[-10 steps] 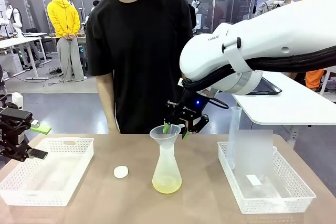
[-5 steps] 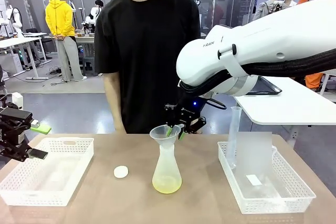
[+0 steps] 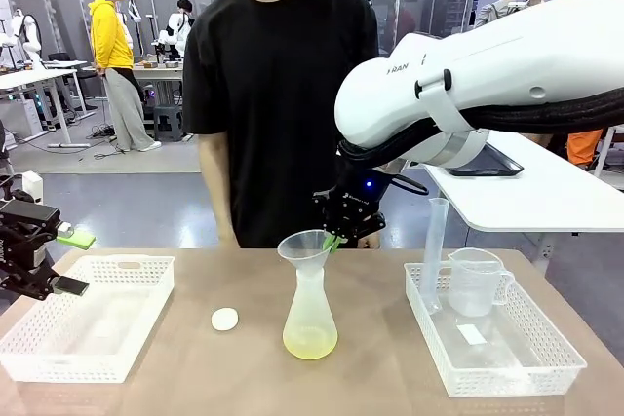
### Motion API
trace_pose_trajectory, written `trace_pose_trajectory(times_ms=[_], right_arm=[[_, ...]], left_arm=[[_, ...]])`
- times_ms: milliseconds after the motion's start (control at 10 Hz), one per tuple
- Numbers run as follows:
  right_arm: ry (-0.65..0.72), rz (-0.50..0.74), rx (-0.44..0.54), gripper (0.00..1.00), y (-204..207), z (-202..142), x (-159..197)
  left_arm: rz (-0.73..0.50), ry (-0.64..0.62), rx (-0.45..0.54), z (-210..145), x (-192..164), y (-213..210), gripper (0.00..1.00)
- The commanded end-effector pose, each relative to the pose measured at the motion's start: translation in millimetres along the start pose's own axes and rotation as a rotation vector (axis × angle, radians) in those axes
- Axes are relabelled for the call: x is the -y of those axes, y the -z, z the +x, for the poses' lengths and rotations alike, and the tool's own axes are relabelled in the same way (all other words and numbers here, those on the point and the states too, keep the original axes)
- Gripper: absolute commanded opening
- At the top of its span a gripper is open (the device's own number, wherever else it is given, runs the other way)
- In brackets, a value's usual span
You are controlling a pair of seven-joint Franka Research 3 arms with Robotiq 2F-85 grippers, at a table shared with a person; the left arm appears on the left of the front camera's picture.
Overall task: Prepare the solutions needed for the experiment.
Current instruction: Once the solution is in the Big flask , pick up the Plastic Funnel and place it back into the right Organizing basket.
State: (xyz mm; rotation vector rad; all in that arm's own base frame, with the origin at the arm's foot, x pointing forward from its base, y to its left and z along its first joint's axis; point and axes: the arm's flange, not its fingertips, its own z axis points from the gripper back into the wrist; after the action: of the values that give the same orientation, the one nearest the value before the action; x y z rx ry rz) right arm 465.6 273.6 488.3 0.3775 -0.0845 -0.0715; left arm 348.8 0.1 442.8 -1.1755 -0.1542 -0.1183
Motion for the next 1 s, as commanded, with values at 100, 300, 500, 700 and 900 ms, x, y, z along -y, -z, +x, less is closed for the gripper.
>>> trace_pose_trajectory(times_ms=[100, 300, 500, 700, 900], right_arm=[[0.034, -0.001, -0.002, 0.00, -8, -2, 2], [0.049, 0.004, 0.006, 0.00, -17, -7, 4], [0.016, 0.030, 0.017, 0.00, -28, -10, 5], [-0.033, 0.073, 0.040, 0.00, -52, -15, 8], [-0.074, 0.106, 0.072, 0.00, -64, -20, 9]], left_arm=[[-0.025, 0.009, 0.008, 1, 3, 0, 1.00], [-0.025, 0.009, 0.008, 1, 3, 0, 1.00], [-0.025, 0.009, 0.008, 1, 3, 0, 1.00], [-0.025, 0.009, 0.008, 1, 3, 0, 1.00], [-0.025, 0.009, 0.008, 1, 3, 0, 1.00]])
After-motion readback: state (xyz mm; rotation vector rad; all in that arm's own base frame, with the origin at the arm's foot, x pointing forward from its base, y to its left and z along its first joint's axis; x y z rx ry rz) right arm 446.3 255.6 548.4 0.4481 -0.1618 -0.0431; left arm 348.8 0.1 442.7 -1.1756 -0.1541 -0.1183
